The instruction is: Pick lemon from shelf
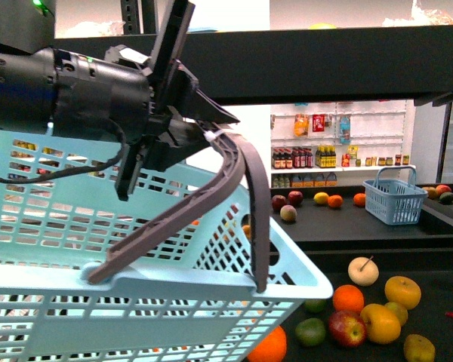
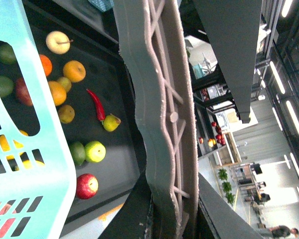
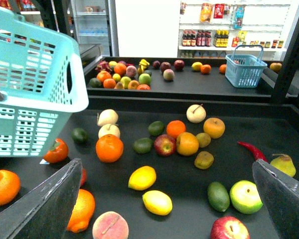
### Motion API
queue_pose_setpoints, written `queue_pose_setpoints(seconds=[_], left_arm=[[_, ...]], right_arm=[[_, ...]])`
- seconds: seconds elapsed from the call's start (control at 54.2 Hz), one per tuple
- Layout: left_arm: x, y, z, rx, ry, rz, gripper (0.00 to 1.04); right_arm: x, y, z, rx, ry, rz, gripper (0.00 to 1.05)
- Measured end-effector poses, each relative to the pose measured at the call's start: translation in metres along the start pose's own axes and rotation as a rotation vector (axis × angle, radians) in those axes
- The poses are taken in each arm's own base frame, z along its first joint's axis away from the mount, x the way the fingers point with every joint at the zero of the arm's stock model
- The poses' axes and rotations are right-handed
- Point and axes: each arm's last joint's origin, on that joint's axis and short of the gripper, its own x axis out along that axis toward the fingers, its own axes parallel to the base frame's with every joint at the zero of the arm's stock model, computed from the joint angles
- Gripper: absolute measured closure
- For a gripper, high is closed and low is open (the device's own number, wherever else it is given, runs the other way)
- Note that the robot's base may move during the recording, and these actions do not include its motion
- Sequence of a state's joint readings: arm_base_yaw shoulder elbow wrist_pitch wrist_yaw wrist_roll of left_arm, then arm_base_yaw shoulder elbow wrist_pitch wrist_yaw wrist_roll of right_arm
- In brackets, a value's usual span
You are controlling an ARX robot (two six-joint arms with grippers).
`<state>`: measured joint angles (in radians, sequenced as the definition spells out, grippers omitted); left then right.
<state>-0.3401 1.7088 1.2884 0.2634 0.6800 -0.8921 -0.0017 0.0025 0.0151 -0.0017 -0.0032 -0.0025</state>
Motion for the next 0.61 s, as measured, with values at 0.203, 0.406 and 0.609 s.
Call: queue_pose_setpoints(seconds=[0.203,0.406,0.609], left_arm=[[0.017,-0.004,-0.014,0.036,0.061,-0.05,0.93],[0.028,0.004,-0.02,0.039,0.082,-0.035,0.93],[0.03,0.008,-0.022,0.038,0.082,-0.02,0.93]], right_arm=[[0.0,0.0,0.0,0.0,0.0,0.0,0.02],[0.002,0.0,0.0,-0.047,0.009,-0.117,0.02],[0.022,-0.012,-0.012,-0.169,0.298,-0.396,0.02]])
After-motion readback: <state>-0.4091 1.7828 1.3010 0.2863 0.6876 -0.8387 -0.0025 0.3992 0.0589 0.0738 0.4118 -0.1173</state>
